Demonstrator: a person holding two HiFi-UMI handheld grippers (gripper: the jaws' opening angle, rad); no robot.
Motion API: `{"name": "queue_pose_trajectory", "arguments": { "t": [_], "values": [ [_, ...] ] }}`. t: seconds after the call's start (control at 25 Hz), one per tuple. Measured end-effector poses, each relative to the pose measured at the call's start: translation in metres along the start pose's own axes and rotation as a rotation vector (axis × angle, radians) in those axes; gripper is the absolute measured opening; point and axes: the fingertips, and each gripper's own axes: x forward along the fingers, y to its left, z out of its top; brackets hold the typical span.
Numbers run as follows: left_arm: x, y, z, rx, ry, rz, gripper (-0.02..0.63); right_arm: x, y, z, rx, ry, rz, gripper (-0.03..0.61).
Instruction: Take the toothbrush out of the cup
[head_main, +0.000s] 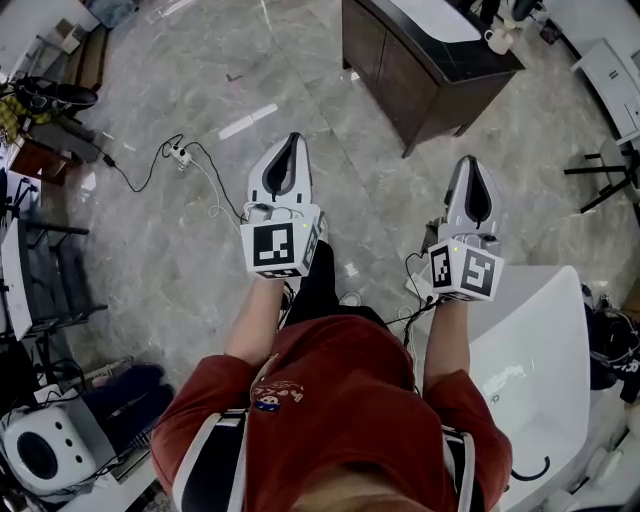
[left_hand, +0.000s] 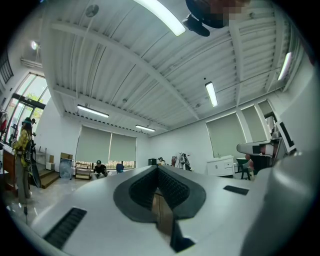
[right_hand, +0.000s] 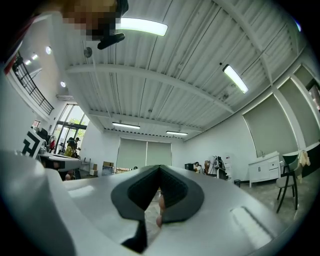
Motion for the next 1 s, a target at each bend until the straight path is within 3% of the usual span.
{"name": "queue_pose_trajectory", "arguments": {
  "t": [0.44, 1.0],
  "values": [
    [0.112, 0.047, -0.028, -0.009, 0.042, -0.009, 0.005, 0.120, 0.005, -0.044, 0.006, 0.060, 0.001, 0.010],
    [0.264, 0.181, -0.010, -0.015, -0.020, 0.012, 0.005, 0.314, 0.061, -0.058, 0.003, 0.022, 0.007, 0.011]
  ]
}}
